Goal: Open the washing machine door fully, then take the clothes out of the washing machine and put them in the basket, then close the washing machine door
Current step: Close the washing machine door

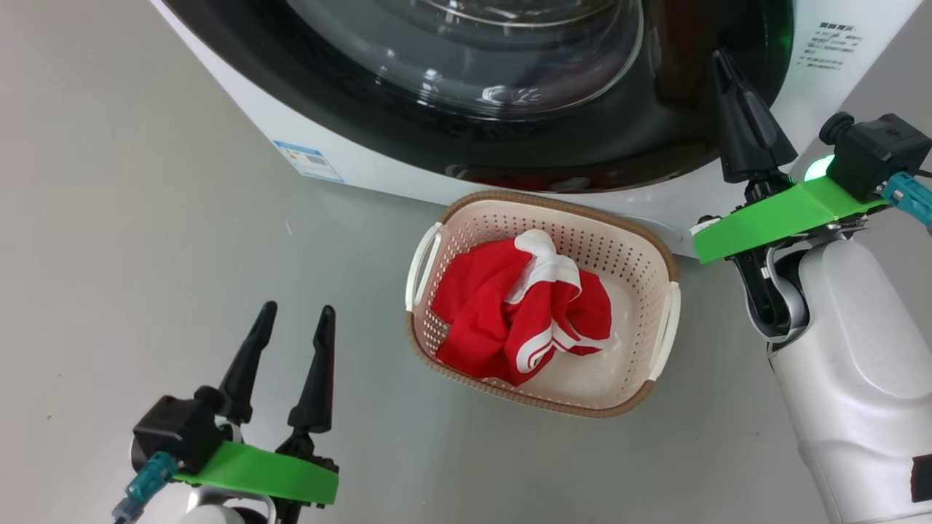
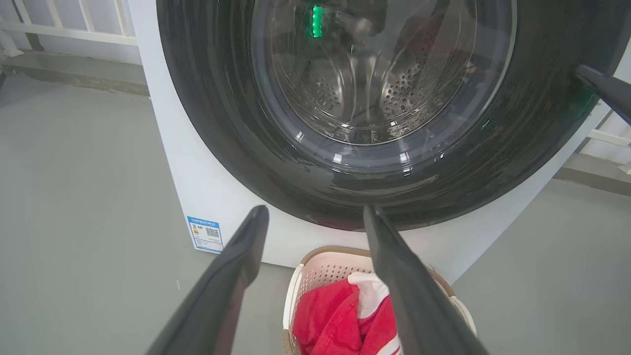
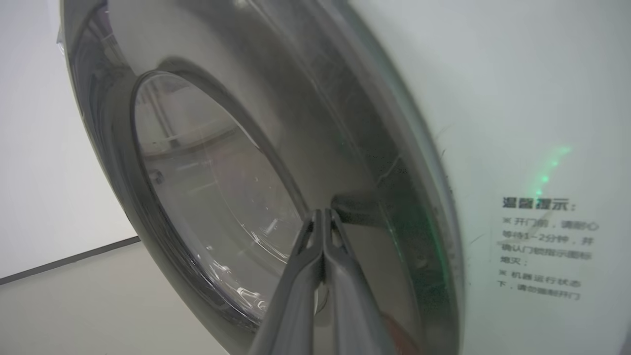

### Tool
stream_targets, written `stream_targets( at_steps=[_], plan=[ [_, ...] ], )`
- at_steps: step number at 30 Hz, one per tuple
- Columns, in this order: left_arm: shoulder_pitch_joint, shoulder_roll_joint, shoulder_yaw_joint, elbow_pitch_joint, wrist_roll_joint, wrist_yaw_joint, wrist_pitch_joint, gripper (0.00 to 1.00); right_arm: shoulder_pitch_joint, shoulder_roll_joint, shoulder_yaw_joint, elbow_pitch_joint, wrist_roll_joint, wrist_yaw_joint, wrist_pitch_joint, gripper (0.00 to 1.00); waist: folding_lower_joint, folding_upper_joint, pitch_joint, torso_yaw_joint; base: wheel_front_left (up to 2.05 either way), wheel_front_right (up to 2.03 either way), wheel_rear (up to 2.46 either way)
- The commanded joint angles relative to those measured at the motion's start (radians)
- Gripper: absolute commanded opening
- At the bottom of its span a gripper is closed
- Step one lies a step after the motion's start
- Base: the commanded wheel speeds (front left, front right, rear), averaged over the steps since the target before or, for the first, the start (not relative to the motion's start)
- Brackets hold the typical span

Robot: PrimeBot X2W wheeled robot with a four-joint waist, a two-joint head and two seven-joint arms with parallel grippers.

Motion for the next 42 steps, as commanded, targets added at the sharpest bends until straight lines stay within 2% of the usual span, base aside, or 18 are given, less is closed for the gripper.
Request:
stream_targets(
  at_steps=[1, 10, 12, 15, 16, 18, 19, 20, 42],
  plan=[
    [-0.006, 0.015, 0.035, -0.020, 0.000, -0.006, -0.009, 1.00, -0.037, -0.006, -0.002, -0.029, 0.002, -0.018, -0.006, 0.00, -0.0001, -0.0001, -0.007, -0.006, 0.00, 0.00, 0.00],
    [0.014, 0.015, 0.052, 0.000, 0.021, -0.006, -0.009, 1.00, 0.051, -0.004, 0.064, -0.041, 0.016, -0.018, -0.006, 0.00, -0.0001, -0.0001, -0.052, -0.039, 0.00, 0.00, 0.00],
    [0.017, 0.019, 0.057, 0.003, 0.023, -0.006, -0.009, 1.00, 0.076, -0.003, 0.073, -0.049, 0.019, -0.018, -0.006, 0.13, -0.0001, -0.0001, -0.062, -0.047, 0.00, 0.00, 0.00],
    [0.024, 0.028, 0.063, 0.008, 0.027, -0.006, -0.009, 1.00, 0.112, -0.001, 0.084, -0.061, 0.023, -0.018, -0.006, 0.37, -0.0001, -0.0001, -0.077, -0.060, 0.00, 0.00, 0.00],
    [0.027, 0.031, 0.063, 0.009, 0.028, -0.006, -0.009, 1.00, 0.124, -0.001, 0.087, -0.065, 0.024, -0.018, -0.006, 0.47, -0.0001, -0.0001, -0.081, -0.064, 0.00, 0.00, 0.00],
    [0.033, 0.037, 0.067, 0.012, 0.030, -0.006, -0.009, 1.00, 0.148, 0.001, 0.092, -0.074, 0.025, -0.018, -0.006, 0.80, -0.0001, -0.0001, -0.091, -0.075, 0.00, 0.00, 0.00],
    [0.035, 0.040, 0.068, 0.012, 0.031, -0.006, -0.009, 1.00, 0.160, 0.002, 0.096, -0.077, 0.026, -0.018, -0.006, 0.87, -0.0001, -0.0001, -0.096, -0.080, 0.00, 0.00, 0.00],
    [0.039, 0.043, 0.069, 0.014, 0.032, -0.006, -0.009, 1.00, 0.172, 0.002, 0.099, -0.080, 0.026, -0.018, -0.006, 0.99, -0.0001, -0.0001, -0.101, -0.085, 0.00, 0.00, 0.00],
    [0.103, 0.106, 0.107, 0.024, 0.047, -0.006, -0.009, 1.00, 0.416, -0.003, 0.080, -0.131, 0.027, -0.018, -0.006, 1.00, -0.0001, -0.0001, -0.199, -0.215, 0.00, 0.00, 0.00]
  ],
)
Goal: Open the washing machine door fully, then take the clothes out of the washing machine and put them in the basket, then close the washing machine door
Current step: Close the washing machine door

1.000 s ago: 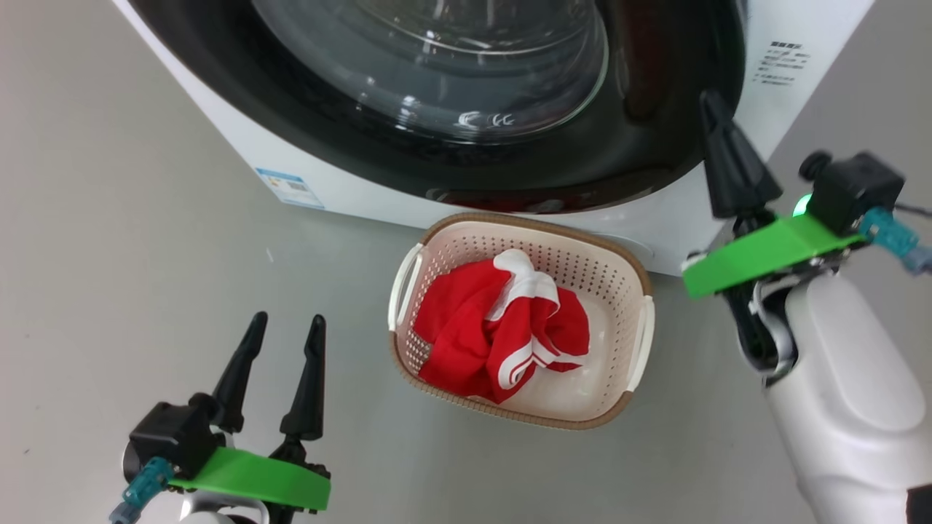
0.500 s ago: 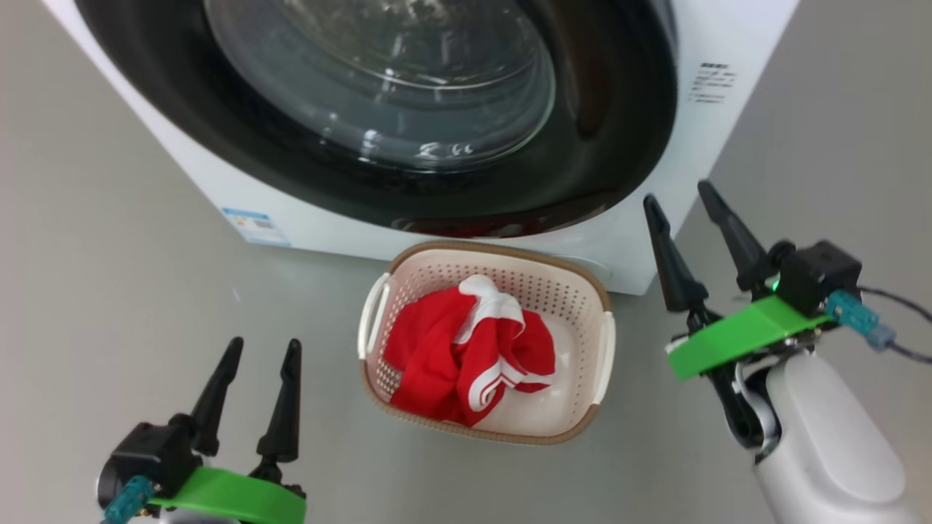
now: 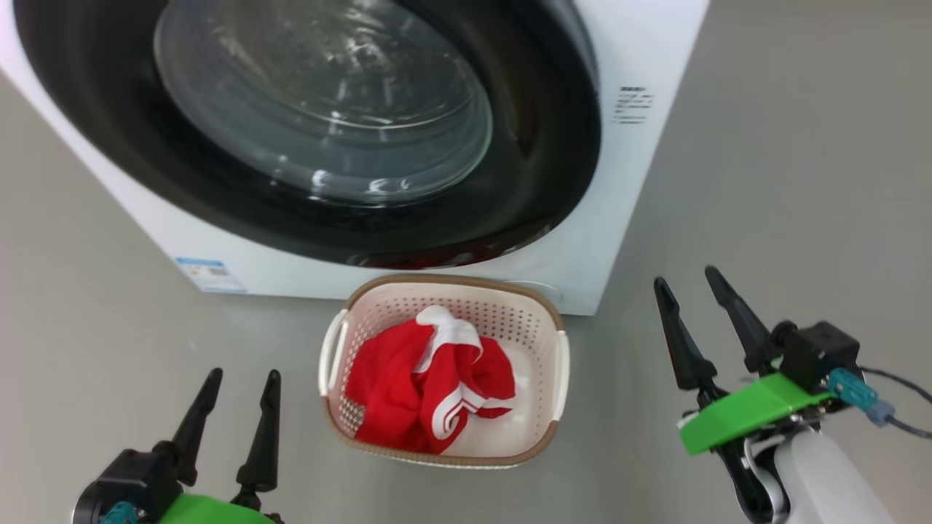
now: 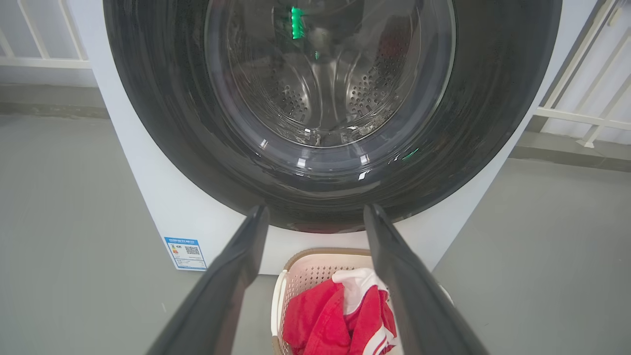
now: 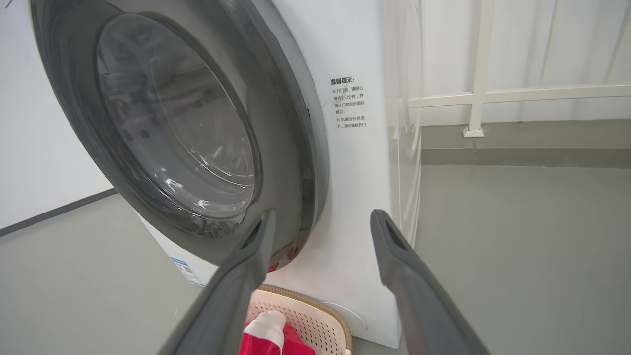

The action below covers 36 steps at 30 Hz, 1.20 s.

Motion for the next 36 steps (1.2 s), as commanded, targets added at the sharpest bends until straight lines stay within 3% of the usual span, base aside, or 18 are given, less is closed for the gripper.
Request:
stream_targets(
  at_steps=[1, 23, 36],
  plan=[
    [-0.004, 0.026, 0.038, -0.024, 0.011, -0.006, -0.009, 1.00, 0.010, 0.006, 0.016, -0.031, 0.009, -0.001, -0.006, 1.00, 0.0000, 0.0000, -0.016, -0.022, 0.00, 0.00, 0.00],
    [0.057, 0.052, 0.077, -0.052, 0.015, -0.006, -0.009, 1.00, 0.163, 0.016, -0.037, -0.053, -0.006, -0.001, -0.006, 1.00, 0.0000, 0.0000, -0.071, -0.145, 0.00, 0.00, 0.00],
    [0.095, 0.042, 0.099, -0.054, 0.024, -0.006, -0.009, 1.00, 0.237, 0.010, -0.071, -0.070, -0.014, -0.001, -0.006, 1.00, 0.0000, 0.0000, -0.088, -0.167, 0.00, 0.00, 0.00]
  ],
)
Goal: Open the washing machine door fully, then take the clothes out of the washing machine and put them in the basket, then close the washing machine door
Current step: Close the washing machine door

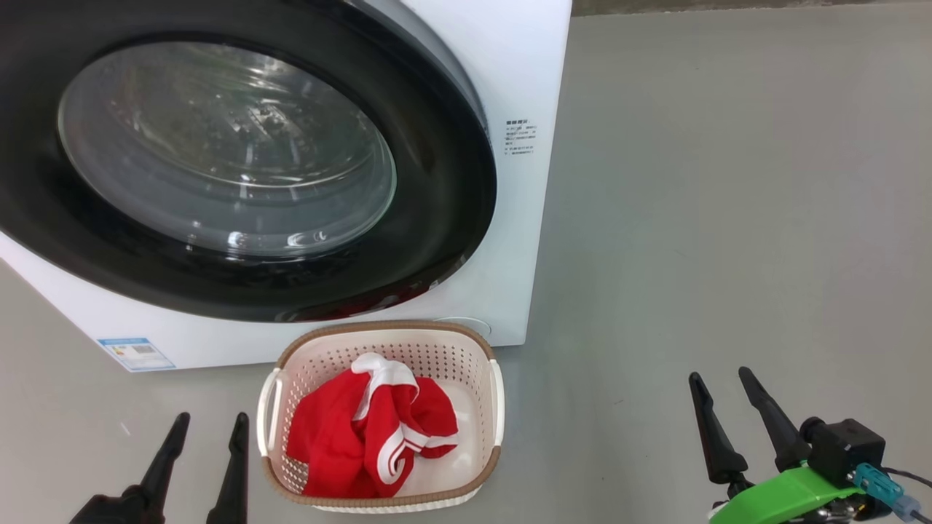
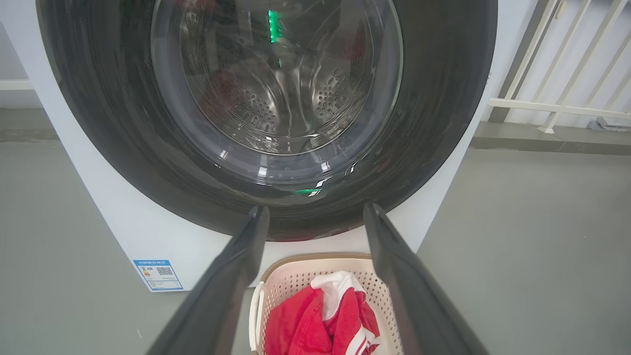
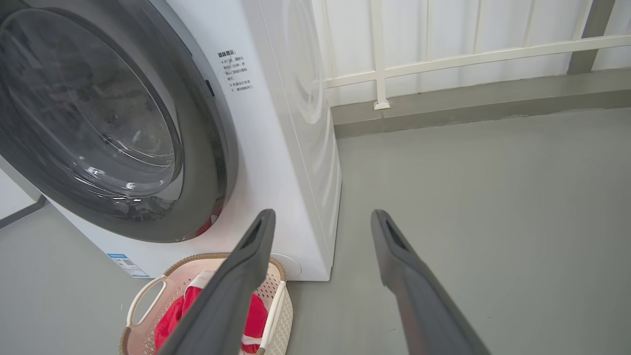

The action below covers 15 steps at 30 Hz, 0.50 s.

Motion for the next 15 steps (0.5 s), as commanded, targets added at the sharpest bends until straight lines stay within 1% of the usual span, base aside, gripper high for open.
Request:
stream_targets(
  at_steps=[1, 15],
  plan=[
    [-0.009, 0.015, 0.041, -0.024, 0.007, -0.006, -0.009, 1.00, 0.002, -0.010, 0.016, -0.029, -0.007, -0.001, -0.006, 1.00, 0.0000, 0.0000, -0.002, -0.001, 0.00, 0.00, 0.00],
    [0.013, 0.003, 0.051, -0.018, 0.012, -0.006, -0.009, 1.00, 0.024, -0.006, 0.009, -0.031, -0.010, -0.001, -0.006, 1.00, 0.0000, 0.0000, -0.021, 0.001, 0.00, 0.00, 0.00]
  ],
)
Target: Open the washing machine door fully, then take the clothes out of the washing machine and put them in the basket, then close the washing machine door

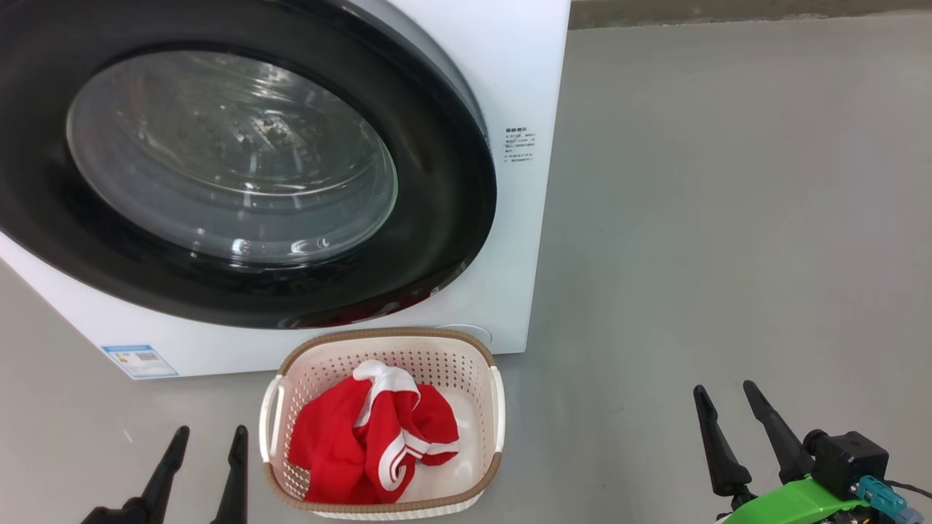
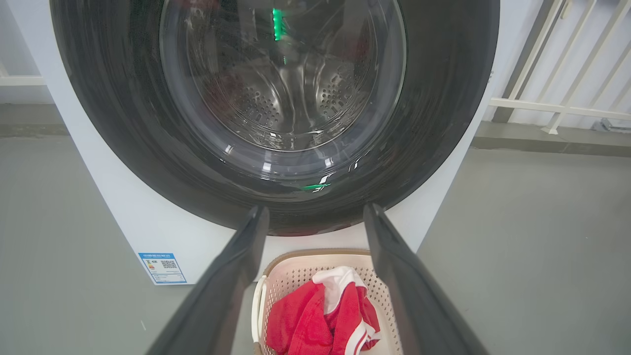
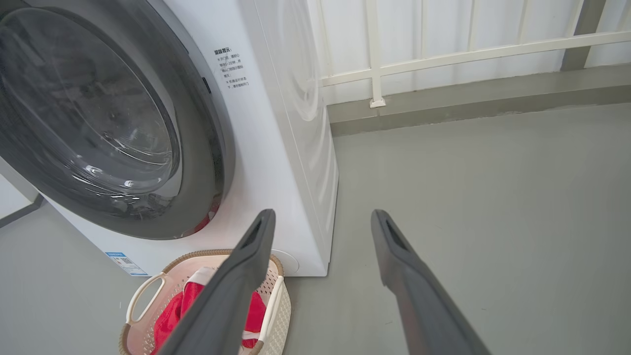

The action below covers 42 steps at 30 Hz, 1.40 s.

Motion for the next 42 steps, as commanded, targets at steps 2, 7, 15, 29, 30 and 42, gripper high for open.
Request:
stream_targets(
  at_steps=[2, 7, 15, 29, 30, 42],
  plan=[
    [-0.011, 0.013, 0.041, -0.023, 0.016, -0.006, -0.009, 1.00, -0.009, -0.007, 0.021, -0.028, -0.010, -0.001, -0.006, 1.00, 0.0000, 0.0000, 0.000, 0.001, 0.00, 0.00, 0.00],
    [-0.010, 0.010, 0.044, -0.020, 0.026, -0.006, -0.009, 1.00, -0.010, -0.006, 0.021, -0.029, -0.012, -0.001, -0.006, 1.00, 0.0000, 0.0000, 0.000, 0.001, 0.00, 0.00, 0.00],
    [-0.006, 0.003, 0.050, -0.023, 0.030, -0.006, -0.009, 1.00, -0.008, -0.005, 0.022, -0.029, -0.013, -0.001, -0.006, 1.00, 0.0000, 0.0000, -0.003, 0.002, 0.00, 0.00, 0.00],
    [0.020, -0.053, 0.003, 0.074, 0.011, 0.001, 0.009, 0.00, 0.010, 0.020, 0.005, 0.074, 0.009, 0.000, 0.003, 0.00, 0.0000, 0.0000, -0.006, 0.003, 0.00, 0.00, 0.00],
    [0.019, -0.053, 0.004, 0.074, 0.001, 0.001, 0.012, 0.00, 0.009, 0.020, 0.004, 0.073, 0.019, 0.000, 0.006, 0.00, 0.0000, 0.0000, -0.006, 0.003, 0.00, 0.00, 0.00],
    [0.006, -0.056, 0.010, 0.069, -0.119, 0.001, 0.043, 0.00, -0.002, 0.016, -0.004, 0.061, 0.132, 0.000, 0.035, 0.00, 0.0001, 0.0000, -0.011, 0.005, 0.00, 0.00, 0.00]
  ],
)
